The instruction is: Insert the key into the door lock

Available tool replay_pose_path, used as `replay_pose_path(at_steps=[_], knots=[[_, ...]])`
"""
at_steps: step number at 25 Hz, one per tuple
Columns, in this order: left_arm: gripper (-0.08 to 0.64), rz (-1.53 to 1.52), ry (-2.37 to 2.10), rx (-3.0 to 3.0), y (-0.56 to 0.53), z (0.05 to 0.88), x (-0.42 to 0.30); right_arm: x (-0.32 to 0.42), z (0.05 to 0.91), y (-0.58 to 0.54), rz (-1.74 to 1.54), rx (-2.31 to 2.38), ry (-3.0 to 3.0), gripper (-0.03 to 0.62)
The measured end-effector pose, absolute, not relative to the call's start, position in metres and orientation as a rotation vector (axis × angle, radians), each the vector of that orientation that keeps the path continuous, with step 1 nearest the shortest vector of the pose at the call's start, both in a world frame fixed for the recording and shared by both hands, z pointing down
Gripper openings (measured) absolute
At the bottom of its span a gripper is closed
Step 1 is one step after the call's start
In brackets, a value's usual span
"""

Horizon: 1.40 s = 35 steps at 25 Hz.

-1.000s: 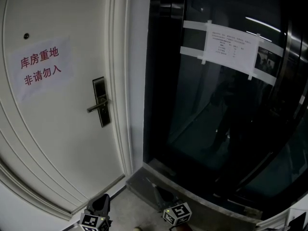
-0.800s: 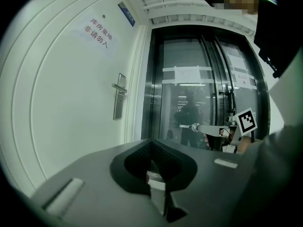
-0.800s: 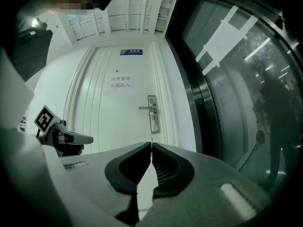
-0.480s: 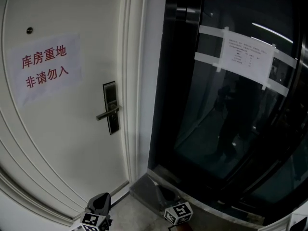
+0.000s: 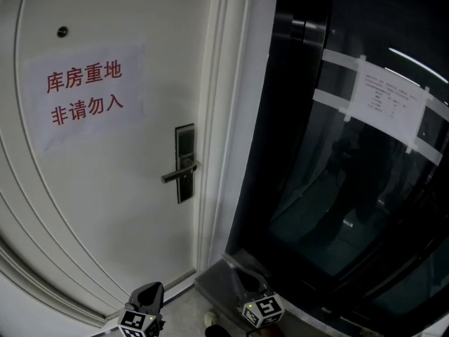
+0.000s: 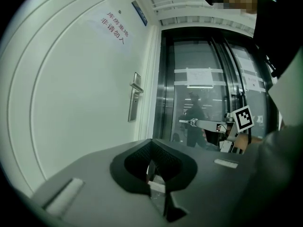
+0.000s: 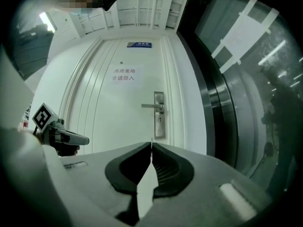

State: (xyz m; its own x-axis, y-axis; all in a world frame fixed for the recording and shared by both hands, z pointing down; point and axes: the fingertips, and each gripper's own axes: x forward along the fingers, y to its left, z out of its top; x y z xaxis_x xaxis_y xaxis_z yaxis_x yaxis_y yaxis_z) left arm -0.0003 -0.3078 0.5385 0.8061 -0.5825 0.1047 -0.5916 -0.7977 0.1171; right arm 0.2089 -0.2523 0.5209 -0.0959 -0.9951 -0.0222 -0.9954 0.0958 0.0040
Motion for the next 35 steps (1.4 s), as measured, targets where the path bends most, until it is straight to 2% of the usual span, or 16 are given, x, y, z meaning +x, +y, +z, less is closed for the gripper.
replay_pose_path(at_steps=[14,35], knots=[[0.002,0.076,-1.089,2.793,-0.383,0.533,-0.002,0.236,0.461,-0.358,0.426,-2.096,2.397,0.011],[0.002,0.057,-1.226,2.721,-0.431,0.535,-0.004,0.206,0.413,-0.479,1.343,-2.142,2.572,0.011]])
